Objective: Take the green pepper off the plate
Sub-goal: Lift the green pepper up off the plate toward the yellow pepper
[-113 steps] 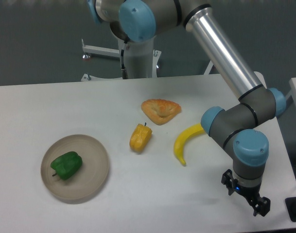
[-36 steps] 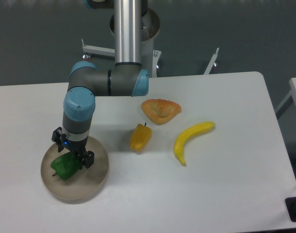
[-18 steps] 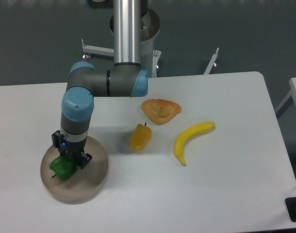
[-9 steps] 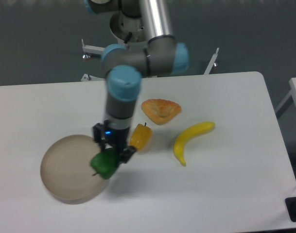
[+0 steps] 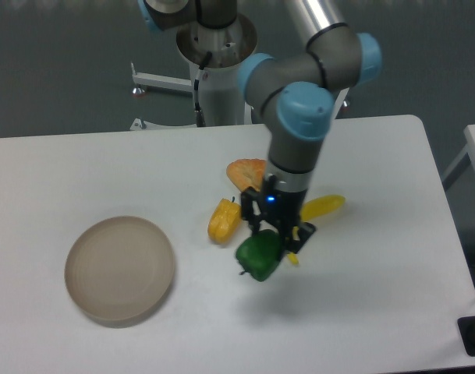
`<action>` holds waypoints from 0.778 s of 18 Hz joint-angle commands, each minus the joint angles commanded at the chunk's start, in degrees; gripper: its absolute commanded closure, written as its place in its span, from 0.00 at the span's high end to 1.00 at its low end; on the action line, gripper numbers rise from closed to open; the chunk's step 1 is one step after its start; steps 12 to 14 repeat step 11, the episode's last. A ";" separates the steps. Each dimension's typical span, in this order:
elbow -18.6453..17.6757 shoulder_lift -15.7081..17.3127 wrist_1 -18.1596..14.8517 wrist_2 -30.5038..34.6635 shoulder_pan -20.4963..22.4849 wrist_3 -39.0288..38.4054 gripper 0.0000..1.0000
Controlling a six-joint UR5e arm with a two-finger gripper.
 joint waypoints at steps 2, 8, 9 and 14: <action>1.15 -1.23 0.00 1.69 -0.09 0.00 0.34; 2.03 -1.68 0.26 1.69 0.61 0.00 0.34; 2.03 -1.68 0.26 1.69 0.79 0.00 0.34; 2.03 -1.68 0.17 1.78 0.88 0.00 0.34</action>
